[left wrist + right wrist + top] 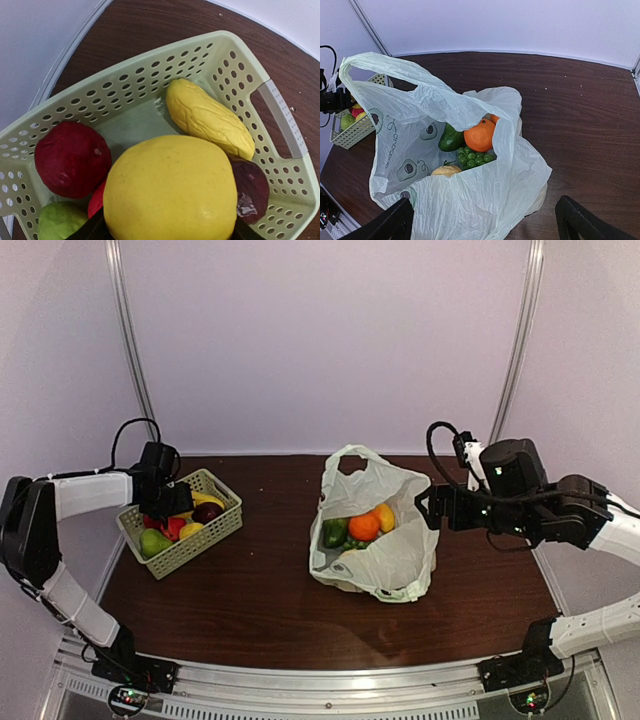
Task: Untie the knot of the plastic bag and take out the fruit
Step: Place the fake fruit in the bin.
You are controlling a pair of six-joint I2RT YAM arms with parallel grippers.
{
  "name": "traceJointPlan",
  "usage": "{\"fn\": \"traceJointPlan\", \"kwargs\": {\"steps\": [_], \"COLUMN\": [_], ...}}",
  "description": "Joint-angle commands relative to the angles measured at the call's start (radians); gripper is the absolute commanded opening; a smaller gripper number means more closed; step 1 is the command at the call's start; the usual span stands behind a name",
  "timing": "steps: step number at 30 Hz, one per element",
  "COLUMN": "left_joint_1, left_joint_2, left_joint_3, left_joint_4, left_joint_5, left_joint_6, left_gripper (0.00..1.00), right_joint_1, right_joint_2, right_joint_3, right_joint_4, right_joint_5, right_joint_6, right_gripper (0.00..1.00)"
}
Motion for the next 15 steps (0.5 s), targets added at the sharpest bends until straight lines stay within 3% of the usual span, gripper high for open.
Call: {"fn": "traceJointPlan", "kwargs": {"steps": [1, 8, 15], "left_joint_1": [0.016, 0.017, 0.017], "left_joint_2": [0.066, 0.073, -0.029], "left_joint_3": [0.058, 0.074, 0.061], "left_joint_4": [0.042, 0.039, 0.010], "left_joint_5": [0.001, -0.003, -0.002], "left_joint_6": [0.043, 0.060, 0.053], "left_gripper": [0.59, 0.88, 0.97], "right_joint_1": [-0.006, -0.019, -0.032], "right_joint_2": [-0.012, 0.008, 0.019], "right_joint_3": [-0.016, -0.028, -0.032], "right_joint_4": [-0.012, -0.029, -0.016], "right_joint_5": [-0.008, -0.014, -0.037], "right_joint_6": [0.018, 0.045, 0.035], "right_gripper": [0.99, 0.99, 0.98]}}
